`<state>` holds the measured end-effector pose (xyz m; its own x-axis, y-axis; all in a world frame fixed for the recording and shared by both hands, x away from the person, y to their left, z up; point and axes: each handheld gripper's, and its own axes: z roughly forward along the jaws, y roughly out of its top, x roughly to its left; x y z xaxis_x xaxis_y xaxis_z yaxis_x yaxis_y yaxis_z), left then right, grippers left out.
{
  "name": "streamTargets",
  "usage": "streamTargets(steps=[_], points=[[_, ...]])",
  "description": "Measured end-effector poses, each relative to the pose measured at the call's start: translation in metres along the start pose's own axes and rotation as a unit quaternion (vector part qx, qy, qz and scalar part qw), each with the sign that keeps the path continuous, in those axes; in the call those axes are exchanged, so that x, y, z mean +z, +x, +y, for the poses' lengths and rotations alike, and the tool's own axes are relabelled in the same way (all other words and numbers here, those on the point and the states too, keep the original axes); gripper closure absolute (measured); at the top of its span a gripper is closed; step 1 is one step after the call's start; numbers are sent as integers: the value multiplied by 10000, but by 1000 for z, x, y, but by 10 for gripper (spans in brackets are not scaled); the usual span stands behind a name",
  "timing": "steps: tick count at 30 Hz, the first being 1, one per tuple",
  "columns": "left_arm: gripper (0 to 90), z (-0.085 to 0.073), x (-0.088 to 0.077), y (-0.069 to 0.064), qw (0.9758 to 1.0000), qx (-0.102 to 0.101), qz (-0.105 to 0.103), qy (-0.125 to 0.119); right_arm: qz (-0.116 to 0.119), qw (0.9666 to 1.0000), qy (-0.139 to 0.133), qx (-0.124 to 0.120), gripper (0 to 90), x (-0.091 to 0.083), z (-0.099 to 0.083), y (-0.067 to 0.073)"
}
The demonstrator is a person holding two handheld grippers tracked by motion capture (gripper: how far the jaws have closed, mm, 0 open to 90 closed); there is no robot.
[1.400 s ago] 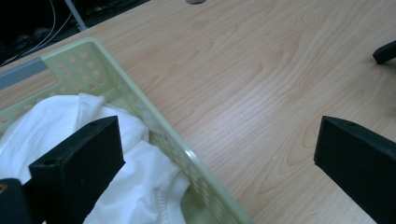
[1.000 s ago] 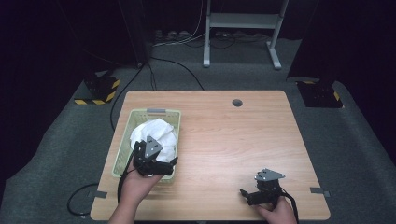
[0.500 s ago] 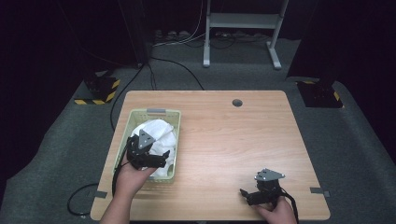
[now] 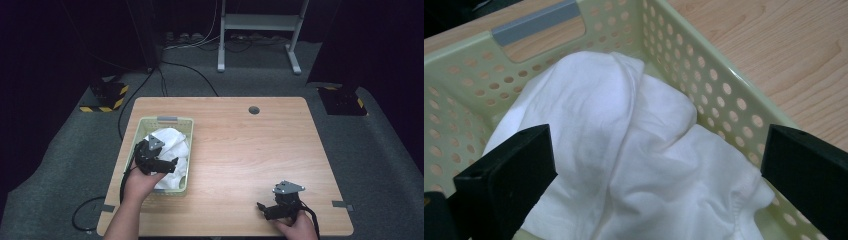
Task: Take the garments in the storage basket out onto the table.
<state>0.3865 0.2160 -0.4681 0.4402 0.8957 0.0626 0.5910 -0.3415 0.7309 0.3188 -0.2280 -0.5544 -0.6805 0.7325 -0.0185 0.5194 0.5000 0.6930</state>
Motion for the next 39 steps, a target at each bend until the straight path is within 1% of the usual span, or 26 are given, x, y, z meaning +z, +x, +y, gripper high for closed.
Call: streamTargets(steps=[3, 11, 15, 18, 19, 21, 22, 24, 26, 28, 31, 32, 35, 36, 39], points=[[12, 2, 7, 5, 9999, -37, 34, 118, 0, 10000, 0, 1, 0, 0, 0, 0], [13, 4, 25, 12, 9991, -150, -12, 402, 0, 10000, 0, 1, 0, 0, 0, 0], [13, 5, 34, 15, 9981, -257, -62, 558, 2, 10000, 0, 0, 0, 0, 0, 0], [18, 5, 41, 18, 9968, -306, -157, 720, 4, 10000, -1, -3, 0, 0, 0, 0], [24, 5, 42, 19, 9966, -330, -155, 740, 3, 10000, -2, -3, 0, 0, 0, 0], [29, 5, 45, 22, 9955, -421, -218, 826, 4, 10000, -1, -4, 0, 0, 0, 0], [35, 5, 46, 23, 9952, -446, -214, 843, 3, 10000, -2, -4, 0, 0, 0, 0], [35, 4, 50, 25, 9940, -536, -223, 931, 3, 10000, -3, -3, 0, 0, 0, 0], [35, 4, 52, 27, 9927, -562, -249, 1042, 3, 10000, -2, -3, 0, 0, 0, 0], [35, 3, 56, 27, 9912, -580, -274, 1162, 4, 10000, -2, -3, 0, 0, 0, 0], [35, 2, 60, 27, 9892, -539, -308, 1326, 5, 10000, -7, -2, 0, 0, 0, 0], [35, 2, 62, 28, 9881, -558, -361, 1386, 4, 10000, -2, -3, 0, 0, 0, 0], [35, 0, 66, 27, 9862, -588, -422, 1492, 5, 10000, -7, -2, 0, 0, 0, 0], [35, -1, 69, 27, 9848, -548, -445, 1585, 6, 10000, -5, 5, 0, 0, 0, 0], [25, -2, 73, 25, 9833, -535, -452, 1678, 7, 10000, -3, 4, 0, 0, 0, 0]])
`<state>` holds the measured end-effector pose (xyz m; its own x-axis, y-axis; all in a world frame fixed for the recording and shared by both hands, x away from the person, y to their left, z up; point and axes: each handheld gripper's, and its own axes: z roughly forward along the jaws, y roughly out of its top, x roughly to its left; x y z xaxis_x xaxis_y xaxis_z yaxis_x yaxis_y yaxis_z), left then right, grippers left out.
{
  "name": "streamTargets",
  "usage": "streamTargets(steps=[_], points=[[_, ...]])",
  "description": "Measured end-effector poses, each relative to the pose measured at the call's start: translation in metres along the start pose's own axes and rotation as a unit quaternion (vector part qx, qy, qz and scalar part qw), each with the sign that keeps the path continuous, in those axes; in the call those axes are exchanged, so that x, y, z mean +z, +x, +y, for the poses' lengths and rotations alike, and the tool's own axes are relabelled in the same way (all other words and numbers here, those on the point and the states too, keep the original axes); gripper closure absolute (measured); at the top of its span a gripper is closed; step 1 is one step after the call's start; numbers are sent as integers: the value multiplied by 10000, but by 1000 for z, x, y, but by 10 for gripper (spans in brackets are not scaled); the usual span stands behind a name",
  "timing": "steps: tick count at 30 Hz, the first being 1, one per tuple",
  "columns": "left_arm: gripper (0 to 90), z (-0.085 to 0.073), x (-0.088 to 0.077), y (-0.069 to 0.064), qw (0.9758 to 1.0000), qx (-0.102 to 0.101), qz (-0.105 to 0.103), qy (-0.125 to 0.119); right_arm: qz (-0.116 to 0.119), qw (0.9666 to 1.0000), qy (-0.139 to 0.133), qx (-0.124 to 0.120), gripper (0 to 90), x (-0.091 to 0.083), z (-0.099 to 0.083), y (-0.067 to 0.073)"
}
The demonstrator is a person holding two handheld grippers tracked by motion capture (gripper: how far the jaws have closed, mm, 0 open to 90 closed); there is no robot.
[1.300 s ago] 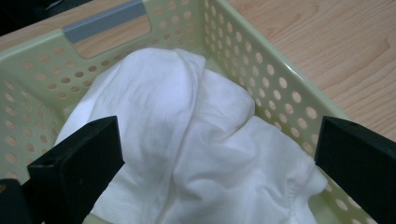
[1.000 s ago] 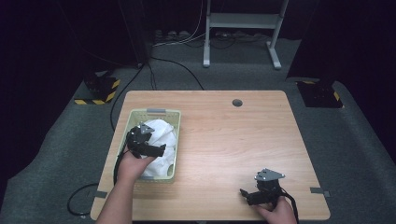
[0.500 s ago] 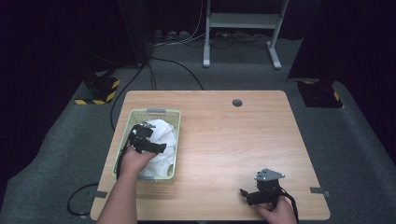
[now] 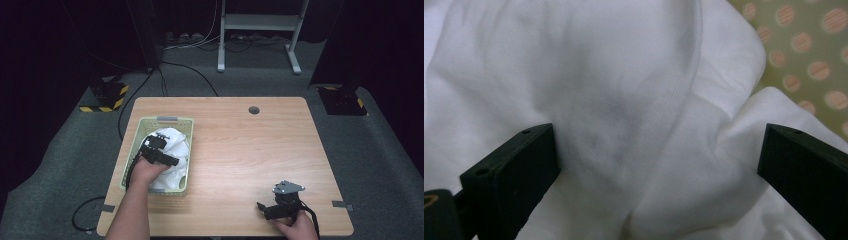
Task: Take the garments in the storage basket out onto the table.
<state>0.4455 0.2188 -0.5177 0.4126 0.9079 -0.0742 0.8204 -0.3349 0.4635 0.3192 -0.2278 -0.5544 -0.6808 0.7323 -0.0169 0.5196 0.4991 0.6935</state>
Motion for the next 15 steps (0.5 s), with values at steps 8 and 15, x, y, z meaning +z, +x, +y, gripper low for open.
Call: streamTargets(steps=[8, 15], points=[[12, -1, 11, -2, 9996, 97, -6, 264, 0, 10000, -1, -1, 0, 0, 0, 0], [49, 1, 14, -7, 9981, 315, 266, 454, -1, 10000, -3, -10, 0, 0, 0, 0]])
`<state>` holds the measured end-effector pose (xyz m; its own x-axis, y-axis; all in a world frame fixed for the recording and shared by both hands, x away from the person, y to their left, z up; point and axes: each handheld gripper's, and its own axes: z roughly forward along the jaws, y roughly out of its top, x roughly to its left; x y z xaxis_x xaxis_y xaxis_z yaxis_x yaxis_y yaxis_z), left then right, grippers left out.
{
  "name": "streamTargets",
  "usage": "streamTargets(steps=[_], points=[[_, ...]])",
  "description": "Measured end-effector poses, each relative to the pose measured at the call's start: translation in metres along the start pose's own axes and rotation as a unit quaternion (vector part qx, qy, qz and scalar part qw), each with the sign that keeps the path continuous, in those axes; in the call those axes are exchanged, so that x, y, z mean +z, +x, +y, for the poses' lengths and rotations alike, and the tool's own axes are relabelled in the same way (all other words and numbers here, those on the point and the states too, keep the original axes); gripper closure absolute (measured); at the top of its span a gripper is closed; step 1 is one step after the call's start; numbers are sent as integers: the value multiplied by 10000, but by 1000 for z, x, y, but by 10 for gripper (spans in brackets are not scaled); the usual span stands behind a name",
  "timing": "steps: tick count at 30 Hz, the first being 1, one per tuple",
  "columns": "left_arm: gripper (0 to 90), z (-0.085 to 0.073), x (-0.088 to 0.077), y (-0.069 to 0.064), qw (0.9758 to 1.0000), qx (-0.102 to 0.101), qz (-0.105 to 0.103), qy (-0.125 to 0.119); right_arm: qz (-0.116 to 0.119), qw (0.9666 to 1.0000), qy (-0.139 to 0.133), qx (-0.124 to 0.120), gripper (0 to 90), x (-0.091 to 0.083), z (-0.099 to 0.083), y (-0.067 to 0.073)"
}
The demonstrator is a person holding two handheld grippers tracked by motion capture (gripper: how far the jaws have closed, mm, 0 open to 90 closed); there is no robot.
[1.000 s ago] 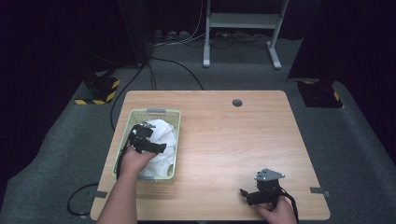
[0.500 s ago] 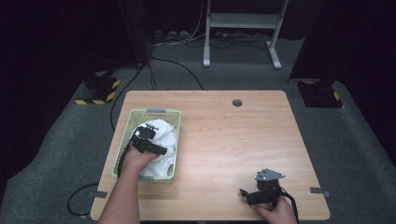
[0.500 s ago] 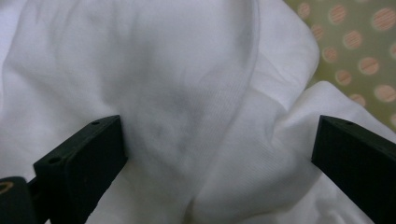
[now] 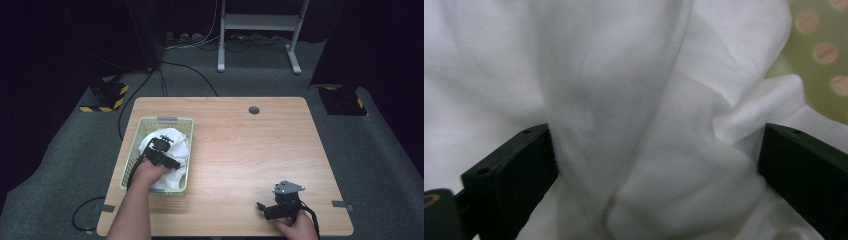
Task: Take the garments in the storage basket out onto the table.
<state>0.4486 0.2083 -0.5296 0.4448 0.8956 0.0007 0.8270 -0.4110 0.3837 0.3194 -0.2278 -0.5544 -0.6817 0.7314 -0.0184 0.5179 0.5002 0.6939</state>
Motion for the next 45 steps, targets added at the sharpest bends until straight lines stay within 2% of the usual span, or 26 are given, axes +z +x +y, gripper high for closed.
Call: streamTargets(steps=[2, 6, 7, 13, 16, 22, 28, 33, 39, 45], points=[[84, 0, 1, -2, 9998, 91, 164, 5, 0, 10000, 9, -1, 0, 0, 0, 0], [211, 0, -3, -3, 9994, 95, 331, -98, 0, 10000, 9, -2, 0, 0, 0, 0], [289, -1, -4, -3, 9992, 110, 353, -126, 0, 10000, 10, -3, 0, 0, 0, 0], [510, -2, -7, -5, 9982, 230, 517, -196, 0, 10000, 9, -3, 0, 0, 0, 0], [576, 0, -8, -5, 9980, 233, 570, -133, 0, 10000, 10, -4, 0, 0, 0, 0], [621, 4, -13, 0, 9986, 132, 502, -56, 0, 10000, 10, -2, 0, 0, 0, 0], [628, 1, -23, 0, 9979, 27, 562, -310, 0, 10000, 9, -2, 0, 0, 0, 0], [629, -1, -39, 2, 9968, 1, 533, -590, 0, 10000, 9, -3, 0, 0, 0, 0], [629, -6, -59, 6, 9936, -193, 387, -1043, -1, 10000, 9, -2, 0, 0, 0, 0], [628, -11, -72, 5, 9900, -261, 319, -1349, -1, 10000, 9, -3, 0, 0, 0, 0]])
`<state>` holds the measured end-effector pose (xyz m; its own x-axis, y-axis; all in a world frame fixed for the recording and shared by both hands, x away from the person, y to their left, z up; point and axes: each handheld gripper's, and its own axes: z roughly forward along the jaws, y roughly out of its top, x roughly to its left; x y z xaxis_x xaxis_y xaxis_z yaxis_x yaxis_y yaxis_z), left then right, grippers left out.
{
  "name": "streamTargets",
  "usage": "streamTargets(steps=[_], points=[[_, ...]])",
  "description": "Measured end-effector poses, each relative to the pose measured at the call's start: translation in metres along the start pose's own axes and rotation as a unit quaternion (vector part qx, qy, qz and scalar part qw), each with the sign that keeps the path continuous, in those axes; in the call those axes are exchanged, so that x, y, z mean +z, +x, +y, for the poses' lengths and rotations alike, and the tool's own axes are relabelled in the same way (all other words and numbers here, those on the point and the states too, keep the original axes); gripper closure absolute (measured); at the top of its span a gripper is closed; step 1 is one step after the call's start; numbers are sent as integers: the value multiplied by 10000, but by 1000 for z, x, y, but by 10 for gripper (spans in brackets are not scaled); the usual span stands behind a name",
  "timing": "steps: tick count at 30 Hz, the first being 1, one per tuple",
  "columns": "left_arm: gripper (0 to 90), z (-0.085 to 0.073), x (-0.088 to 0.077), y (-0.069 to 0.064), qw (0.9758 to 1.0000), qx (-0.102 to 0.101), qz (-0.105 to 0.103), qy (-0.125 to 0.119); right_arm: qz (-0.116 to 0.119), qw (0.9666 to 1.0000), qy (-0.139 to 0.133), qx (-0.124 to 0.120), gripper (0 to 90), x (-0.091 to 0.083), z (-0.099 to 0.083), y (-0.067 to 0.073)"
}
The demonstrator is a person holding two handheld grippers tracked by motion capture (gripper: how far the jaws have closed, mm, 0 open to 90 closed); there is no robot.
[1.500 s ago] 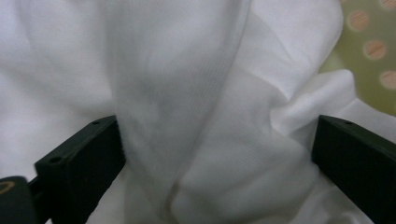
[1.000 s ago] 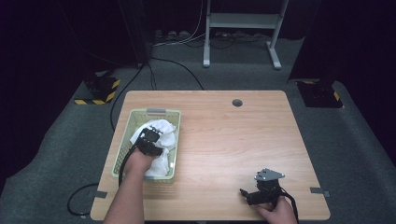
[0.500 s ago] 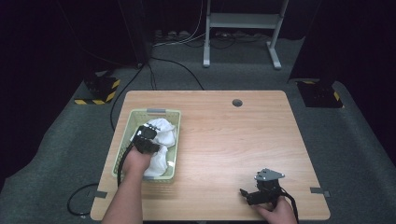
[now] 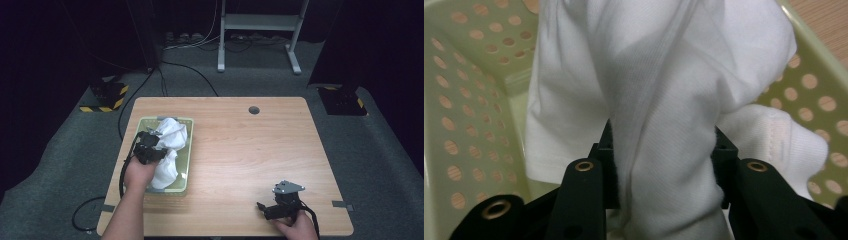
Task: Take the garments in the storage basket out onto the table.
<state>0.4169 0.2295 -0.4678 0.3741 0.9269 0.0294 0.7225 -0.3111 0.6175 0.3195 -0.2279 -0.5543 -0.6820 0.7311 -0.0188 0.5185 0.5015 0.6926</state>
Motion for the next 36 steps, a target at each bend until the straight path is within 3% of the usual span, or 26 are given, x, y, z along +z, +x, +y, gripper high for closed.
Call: streamTargets(steps=[16, 30, 36], points=[[629, -7, -32, 0, 9968, -244, -151, -746, 0, 10000, 1, -1, 0, 0, 0, 0], [629, -9, -53, -4, 9913, -376, -254, -1239, -1, 10000, 0, -1, 0, 0, 0, 0], [629, -9, -62, -5, 9873, -449, -307, -1490, -1, 10000, 0, -1, 0, 0, 0, 0]])
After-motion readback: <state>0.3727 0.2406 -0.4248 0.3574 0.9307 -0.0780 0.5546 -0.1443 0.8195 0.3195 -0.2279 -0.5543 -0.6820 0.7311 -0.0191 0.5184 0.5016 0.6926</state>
